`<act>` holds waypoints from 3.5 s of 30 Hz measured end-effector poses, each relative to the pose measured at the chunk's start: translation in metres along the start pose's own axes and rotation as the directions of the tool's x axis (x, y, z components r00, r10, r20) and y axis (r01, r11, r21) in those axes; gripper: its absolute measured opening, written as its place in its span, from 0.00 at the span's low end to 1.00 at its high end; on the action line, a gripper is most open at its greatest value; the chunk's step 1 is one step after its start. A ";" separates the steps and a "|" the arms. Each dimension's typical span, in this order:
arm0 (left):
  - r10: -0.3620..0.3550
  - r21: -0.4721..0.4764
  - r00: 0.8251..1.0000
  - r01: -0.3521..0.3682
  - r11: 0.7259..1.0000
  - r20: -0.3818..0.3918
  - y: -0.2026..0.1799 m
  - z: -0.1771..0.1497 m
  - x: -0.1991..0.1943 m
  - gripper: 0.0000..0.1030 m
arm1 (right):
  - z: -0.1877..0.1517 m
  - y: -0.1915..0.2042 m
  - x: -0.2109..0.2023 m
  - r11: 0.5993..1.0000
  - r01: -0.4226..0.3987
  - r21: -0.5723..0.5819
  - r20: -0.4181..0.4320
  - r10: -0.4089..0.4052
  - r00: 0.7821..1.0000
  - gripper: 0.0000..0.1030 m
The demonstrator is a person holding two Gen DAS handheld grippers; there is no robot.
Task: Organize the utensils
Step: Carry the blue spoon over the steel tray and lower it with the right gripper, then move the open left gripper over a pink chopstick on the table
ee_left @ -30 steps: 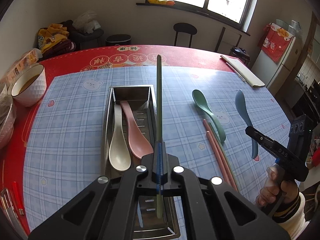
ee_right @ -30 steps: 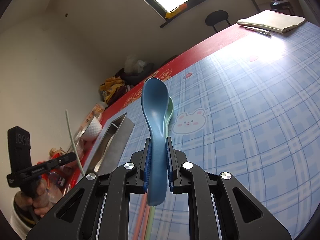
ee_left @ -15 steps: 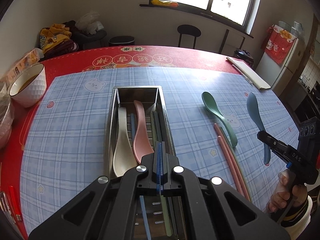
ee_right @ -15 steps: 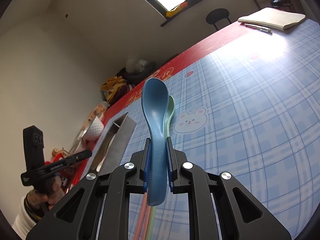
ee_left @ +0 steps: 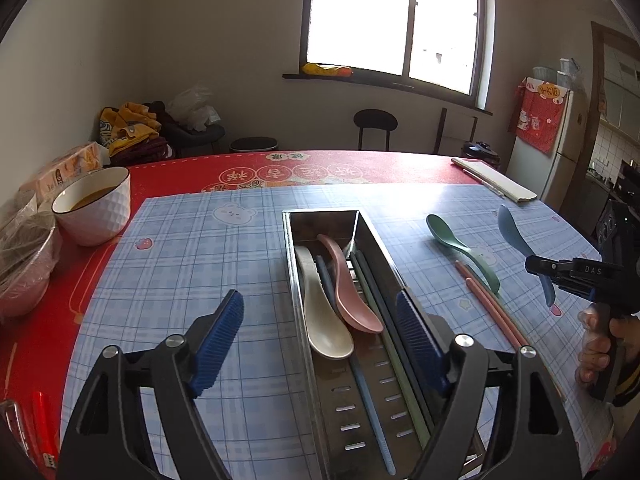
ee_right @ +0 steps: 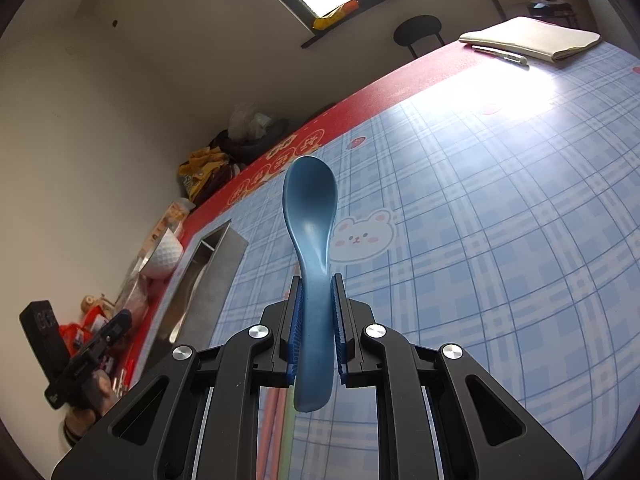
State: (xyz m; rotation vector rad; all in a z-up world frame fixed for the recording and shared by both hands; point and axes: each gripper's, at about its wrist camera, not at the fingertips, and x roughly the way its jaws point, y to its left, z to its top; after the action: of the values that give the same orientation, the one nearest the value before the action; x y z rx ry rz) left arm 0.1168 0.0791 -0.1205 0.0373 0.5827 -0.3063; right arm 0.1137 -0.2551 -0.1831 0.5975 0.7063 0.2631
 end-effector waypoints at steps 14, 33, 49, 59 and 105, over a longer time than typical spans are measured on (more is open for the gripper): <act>-0.074 -0.143 0.994 0.085 0.986 0.083 0.046 -0.007 -0.010 0.94 | 0.011 0.078 0.020 0.985 0.142 -0.102 -0.049 -0.148 0.988 0.13; -0.030 -0.252 0.994 0.056 0.966 0.104 0.072 -0.007 -0.020 0.94 | -0.072 0.195 0.103 0.994 0.051 -0.101 -0.310 -0.080 0.947 0.13; -0.031 -0.271 0.995 0.057 0.961 0.099 0.077 -0.008 -0.018 0.94 | -0.083 0.208 0.115 0.990 0.104 -0.098 -0.344 -0.132 0.930 0.16; -0.041 -0.267 0.994 0.066 0.962 0.096 0.075 -0.009 -0.016 0.94 | -0.052 0.195 0.064 0.981 0.068 -0.179 -0.175 -0.100 0.979 0.31; 0.003 0.077 0.954 0.021 0.997 -0.301 -0.186 -0.029 0.075 0.46 | 0.023 0.000 -0.017 0.977 0.082 -0.198 0.101 -0.062 0.993 0.34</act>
State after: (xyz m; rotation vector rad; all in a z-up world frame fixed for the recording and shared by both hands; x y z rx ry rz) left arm 0.1058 -0.1156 -0.1760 0.1607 0.8740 -0.3353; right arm 0.1167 -0.2720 -0.1594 0.3875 0.6000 0.2341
